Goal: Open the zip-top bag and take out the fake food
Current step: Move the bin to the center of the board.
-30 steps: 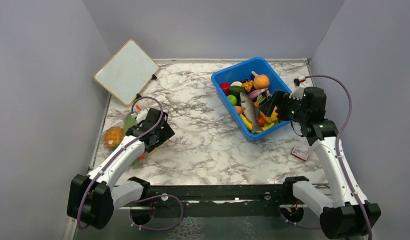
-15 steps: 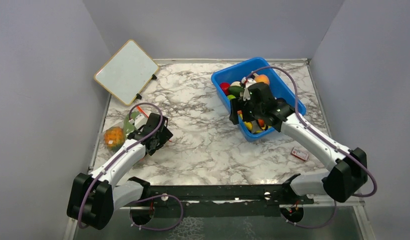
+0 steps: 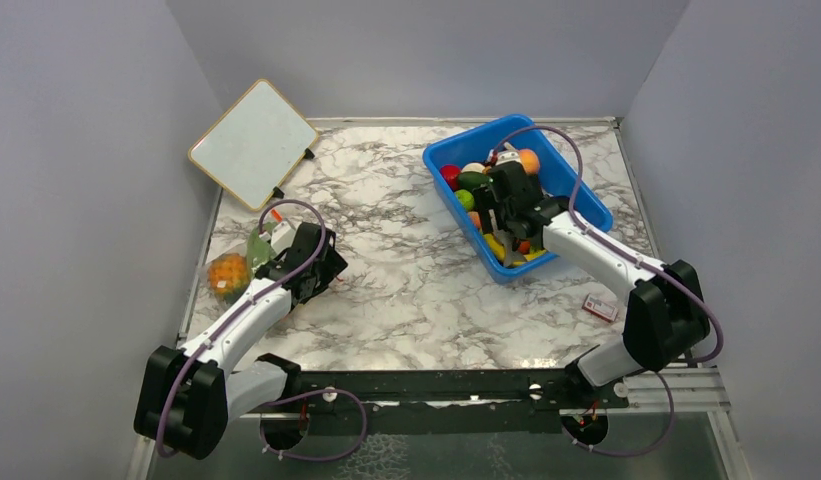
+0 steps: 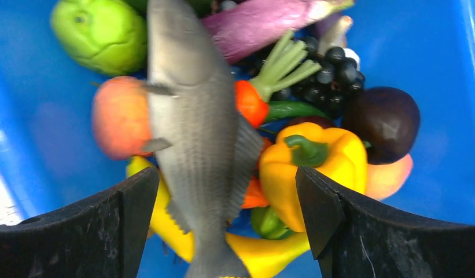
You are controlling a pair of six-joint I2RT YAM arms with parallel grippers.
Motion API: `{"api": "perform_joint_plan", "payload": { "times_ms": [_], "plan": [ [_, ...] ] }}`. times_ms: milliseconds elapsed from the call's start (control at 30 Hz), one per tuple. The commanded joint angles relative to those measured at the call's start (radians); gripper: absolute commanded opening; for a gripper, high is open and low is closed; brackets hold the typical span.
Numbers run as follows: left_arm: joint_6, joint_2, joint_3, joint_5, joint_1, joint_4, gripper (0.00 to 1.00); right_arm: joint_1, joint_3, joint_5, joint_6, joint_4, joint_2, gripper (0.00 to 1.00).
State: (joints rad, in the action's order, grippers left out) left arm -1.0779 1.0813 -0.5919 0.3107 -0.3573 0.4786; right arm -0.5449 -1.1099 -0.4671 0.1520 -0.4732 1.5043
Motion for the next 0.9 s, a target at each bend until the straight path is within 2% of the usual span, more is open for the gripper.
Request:
{"api": "perform_joint_plan", "payload": {
  "times_ms": [0, 100, 233, 333, 433, 600, 733, 867],
  "plan": [
    [0.040, 0.014, -0.004, -0.017, 0.006, -0.047, 0.79, 0.046, 0.001, 0.069, -0.013, 0.019, -0.039, 0.90],
    [0.041, 0.026, -0.011, -0.018, 0.006, -0.052, 0.79, 0.046, -0.020, 0.278, -0.005, 0.049, -0.100, 0.89],
    [0.053, 0.025, -0.020, -0.023, 0.006, -0.050, 0.79, 0.045, 0.008, 0.456, 0.083, 0.130, -0.213, 0.86],
    [0.044, 0.020, -0.009, -0.001, 0.006, -0.052, 0.77, 0.039, 0.031, 0.557, 0.123, 0.148, -0.213, 0.82],
    [0.038, 0.020, -0.005, 0.015, 0.008, -0.051, 0.77, 0.020, 0.031, 0.511, 0.137, 0.112, -0.170, 0.82],
    [-0.011, 0.032, -0.006, 0.065, 0.010, -0.035, 0.77, -0.013, 0.082, 0.471, 0.135, 0.177, -0.165, 0.82],
    [-0.054, 0.055, -0.010, 0.074, 0.013, -0.038, 0.76, -0.018, 0.078, 0.334, 0.081, 0.135, -0.094, 0.83],
    [-0.048, 0.081, -0.025, 0.055, 0.014, -0.045, 0.65, -0.019, 0.080, 0.118, 0.110, 0.108, -0.067, 0.83]
  ]
}}
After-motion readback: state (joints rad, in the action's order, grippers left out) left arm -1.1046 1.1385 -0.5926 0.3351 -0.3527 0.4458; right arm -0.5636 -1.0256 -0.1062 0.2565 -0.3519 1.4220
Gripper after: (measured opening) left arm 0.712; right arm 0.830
